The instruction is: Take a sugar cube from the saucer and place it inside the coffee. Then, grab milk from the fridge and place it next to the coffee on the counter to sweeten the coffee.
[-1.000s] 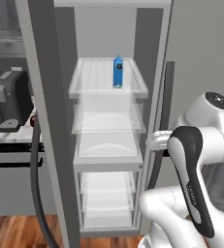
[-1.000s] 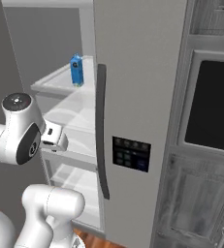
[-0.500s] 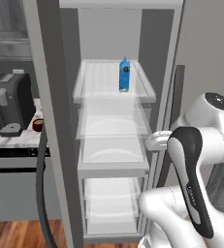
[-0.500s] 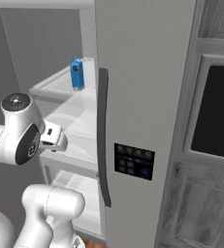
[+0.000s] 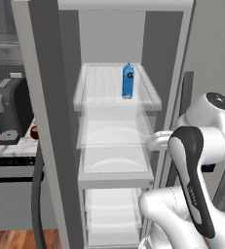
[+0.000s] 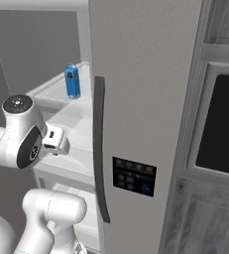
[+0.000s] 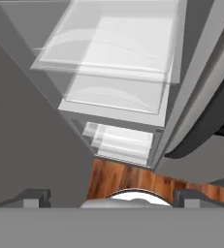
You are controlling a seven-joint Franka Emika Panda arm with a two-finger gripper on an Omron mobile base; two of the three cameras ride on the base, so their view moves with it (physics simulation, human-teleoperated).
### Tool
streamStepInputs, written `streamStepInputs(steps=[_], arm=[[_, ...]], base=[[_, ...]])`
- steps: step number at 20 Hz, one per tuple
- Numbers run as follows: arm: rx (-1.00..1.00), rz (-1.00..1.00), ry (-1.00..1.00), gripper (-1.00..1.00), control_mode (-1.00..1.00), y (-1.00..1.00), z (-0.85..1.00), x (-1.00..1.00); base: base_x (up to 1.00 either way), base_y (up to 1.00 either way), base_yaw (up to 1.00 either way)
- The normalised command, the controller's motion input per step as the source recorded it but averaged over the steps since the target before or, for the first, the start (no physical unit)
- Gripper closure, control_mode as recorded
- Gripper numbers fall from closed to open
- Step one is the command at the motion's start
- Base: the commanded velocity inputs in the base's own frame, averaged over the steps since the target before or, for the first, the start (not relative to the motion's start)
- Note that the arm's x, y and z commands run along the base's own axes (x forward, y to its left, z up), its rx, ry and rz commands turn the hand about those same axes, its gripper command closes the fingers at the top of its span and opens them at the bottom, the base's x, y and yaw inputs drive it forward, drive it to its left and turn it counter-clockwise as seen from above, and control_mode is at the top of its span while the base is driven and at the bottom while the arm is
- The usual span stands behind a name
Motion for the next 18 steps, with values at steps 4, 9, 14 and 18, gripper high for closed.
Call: streamStepInputs(steps=[4,9,14,18], arm=[[-0.03,-0.03,-0.06,-1.00,-1.00,0.17,0.39,0.01],[-0.01,-0.11,-0.09,-1.00,-1.00,0.25,0.73,0.07],[0.00,-0.14,-0.04,-1.00,-1.00,0.22,0.80,0.32],[0.00,-0.13,-0.01,-1.00,-1.00,0.12,0.69,0.52]], base=[[0.01,0.08,0.00],[0.00,0.00,0.00],[0.00,0.00,0.00],[0.00,0.00,0.00]])
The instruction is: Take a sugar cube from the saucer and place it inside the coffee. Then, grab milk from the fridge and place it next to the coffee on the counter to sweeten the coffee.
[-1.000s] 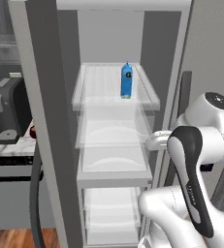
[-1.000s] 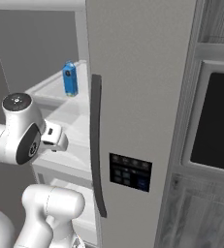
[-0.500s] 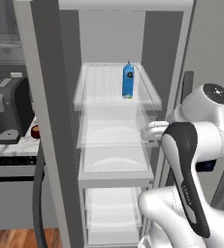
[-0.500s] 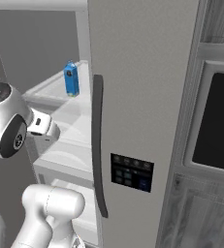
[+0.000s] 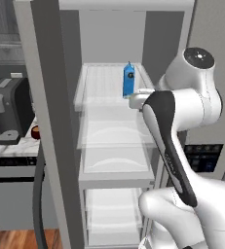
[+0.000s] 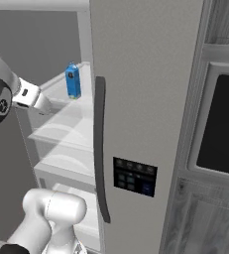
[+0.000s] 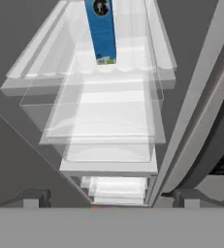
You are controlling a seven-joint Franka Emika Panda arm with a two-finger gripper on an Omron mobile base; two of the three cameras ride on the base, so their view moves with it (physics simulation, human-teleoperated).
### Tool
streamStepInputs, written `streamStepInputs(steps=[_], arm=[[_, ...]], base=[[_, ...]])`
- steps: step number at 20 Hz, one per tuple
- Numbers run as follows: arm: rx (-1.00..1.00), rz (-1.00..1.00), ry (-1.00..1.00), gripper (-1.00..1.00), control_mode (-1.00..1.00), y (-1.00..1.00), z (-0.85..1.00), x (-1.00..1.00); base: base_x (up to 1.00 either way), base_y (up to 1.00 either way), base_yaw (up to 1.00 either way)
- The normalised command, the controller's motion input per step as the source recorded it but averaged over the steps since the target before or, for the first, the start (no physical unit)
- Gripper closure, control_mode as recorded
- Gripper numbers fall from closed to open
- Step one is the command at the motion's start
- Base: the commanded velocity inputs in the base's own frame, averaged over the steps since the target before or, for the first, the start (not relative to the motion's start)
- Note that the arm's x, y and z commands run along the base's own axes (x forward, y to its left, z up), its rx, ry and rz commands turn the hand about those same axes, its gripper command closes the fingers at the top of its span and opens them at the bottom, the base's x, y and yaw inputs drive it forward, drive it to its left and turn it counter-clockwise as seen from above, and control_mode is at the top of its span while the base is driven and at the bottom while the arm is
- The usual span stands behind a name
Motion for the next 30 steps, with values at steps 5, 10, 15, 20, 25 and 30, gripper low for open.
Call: streamStepInputs(steps=[5,10,15,20,25,30], arm=[[0.00,-0.04,-0.03,-1.00,-1.00,-0.01,0.27,0.62],[-0.14,0.00,-0.34,-1.00,-1.00,-0.02,-0.17,0.44],[-0.05,0.00,-0.23,-1.00,-1.00,0.00,0.00,0.39],[0.00,0.00,-0.12,-1.00,-1.00,-0.07,-0.01,0.45],[0.00,0.00,-0.02,-1.00,-1.00,-0.03,0.00,0.31],[0.06,0.00,0.07,-1.00,-1.00,0.00,0.00,0.28]], base=[[0.00,0.00,0.00],[0.00,0.00,0.00],[0.00,0.00,0.00],[0.00,0.00,0.00],[0.00,0.00,0.00],[0.00,0.00,0.00]])
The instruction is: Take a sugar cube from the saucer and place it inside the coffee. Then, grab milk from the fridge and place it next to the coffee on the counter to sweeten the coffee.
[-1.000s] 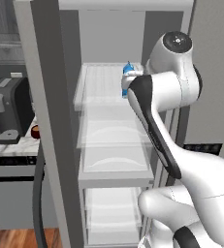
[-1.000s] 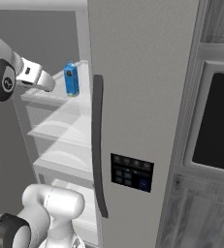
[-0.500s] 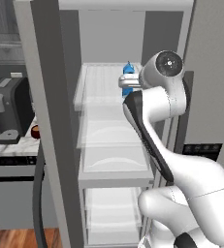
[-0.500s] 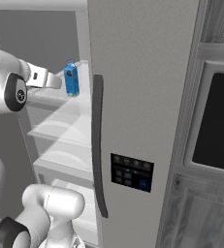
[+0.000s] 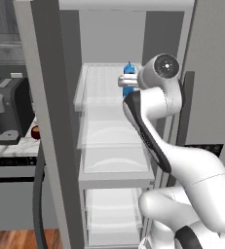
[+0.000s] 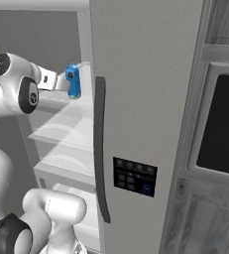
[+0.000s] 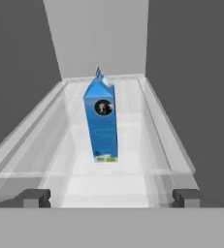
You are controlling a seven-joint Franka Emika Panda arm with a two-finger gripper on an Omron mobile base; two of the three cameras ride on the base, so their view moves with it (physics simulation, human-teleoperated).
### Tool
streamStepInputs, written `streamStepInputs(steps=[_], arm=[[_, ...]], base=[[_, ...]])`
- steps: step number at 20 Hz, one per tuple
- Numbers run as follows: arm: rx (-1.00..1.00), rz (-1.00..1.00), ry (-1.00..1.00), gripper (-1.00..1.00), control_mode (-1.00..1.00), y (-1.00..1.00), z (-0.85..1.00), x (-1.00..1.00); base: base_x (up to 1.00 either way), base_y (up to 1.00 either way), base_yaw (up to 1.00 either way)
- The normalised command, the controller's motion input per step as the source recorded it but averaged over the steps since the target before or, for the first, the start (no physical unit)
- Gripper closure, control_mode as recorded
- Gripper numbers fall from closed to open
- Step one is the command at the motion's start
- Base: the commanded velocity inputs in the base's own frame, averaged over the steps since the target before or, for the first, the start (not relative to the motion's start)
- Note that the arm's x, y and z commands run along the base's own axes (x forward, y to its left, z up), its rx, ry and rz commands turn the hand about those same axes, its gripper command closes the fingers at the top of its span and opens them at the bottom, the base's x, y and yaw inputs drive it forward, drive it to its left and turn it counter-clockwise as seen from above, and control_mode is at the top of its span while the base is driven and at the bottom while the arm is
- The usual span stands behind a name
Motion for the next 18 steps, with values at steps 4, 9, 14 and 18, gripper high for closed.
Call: streamStepInputs(steps=[4,9,14,18], arm=[[0.02,0.00,0.12,-1.00,-1.00,0.00,0.00,0.35],[0.00,0.00,0.03,-1.00,-1.00,0.00,0.00,0.37],[0.00,0.00,0.00,-1.00,-1.00,0.00,-0.07,0.34],[0.00,0.00,0.00,-1.00,-1.00,0.00,-0.13,0.29]], base=[[0.00,0.00,0.00],[0.00,0.00,0.00],[0.00,0.00,0.00],[0.00,0.00,0.00]])
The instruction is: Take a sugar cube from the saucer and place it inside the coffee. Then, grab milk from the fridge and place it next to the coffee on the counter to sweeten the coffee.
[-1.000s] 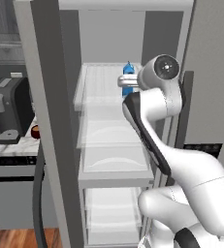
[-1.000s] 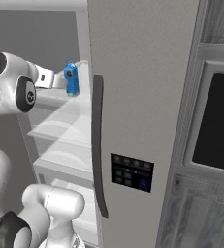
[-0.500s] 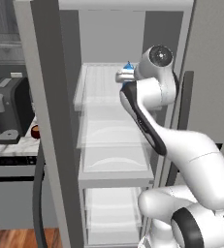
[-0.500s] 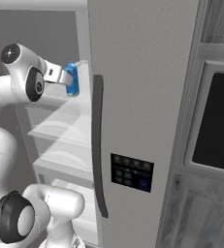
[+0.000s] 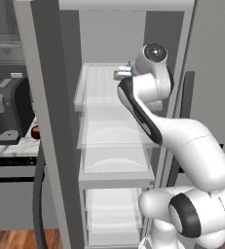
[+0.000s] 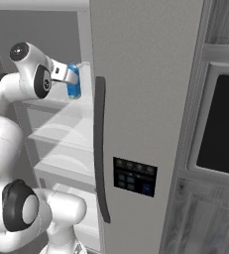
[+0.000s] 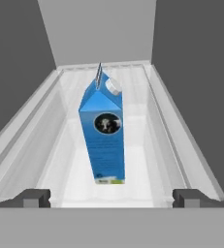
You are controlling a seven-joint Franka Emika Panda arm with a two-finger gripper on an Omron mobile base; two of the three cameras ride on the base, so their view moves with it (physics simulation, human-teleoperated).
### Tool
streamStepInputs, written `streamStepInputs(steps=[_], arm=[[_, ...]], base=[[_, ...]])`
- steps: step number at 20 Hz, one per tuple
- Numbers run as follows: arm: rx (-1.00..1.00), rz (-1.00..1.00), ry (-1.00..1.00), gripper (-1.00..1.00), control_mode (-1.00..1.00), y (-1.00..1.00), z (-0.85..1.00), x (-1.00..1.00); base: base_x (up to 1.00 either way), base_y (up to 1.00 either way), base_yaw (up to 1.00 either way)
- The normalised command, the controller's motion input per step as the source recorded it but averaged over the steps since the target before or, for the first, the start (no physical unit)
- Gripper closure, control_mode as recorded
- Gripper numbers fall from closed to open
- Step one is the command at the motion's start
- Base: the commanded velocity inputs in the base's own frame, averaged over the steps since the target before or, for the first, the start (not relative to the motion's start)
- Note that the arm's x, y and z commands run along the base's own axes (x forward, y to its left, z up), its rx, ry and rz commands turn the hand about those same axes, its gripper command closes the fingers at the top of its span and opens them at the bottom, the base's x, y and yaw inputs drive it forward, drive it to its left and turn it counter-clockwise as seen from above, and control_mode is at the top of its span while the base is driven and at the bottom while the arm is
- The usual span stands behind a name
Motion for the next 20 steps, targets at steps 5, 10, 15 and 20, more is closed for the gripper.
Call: streamStepInputs(steps=[5,10,15,20], arm=[[0.00,0.00,0.00,-1.00,-1.00,0.00,-0.03,0.29],[0.00,0.00,0.00,-1.00,-1.00,0.00,-0.07,0.30],[0.00,0.00,0.00,-1.00,-1.00,0.00,-0.06,0.30],[0.00,0.00,0.00,-1.00,-1.00,0.00,-0.06,0.28]], base=[[0.00,0.00,0.00],[0.00,0.00,0.00],[0.00,0.00,0.00],[0.00,0.00,0.00]])
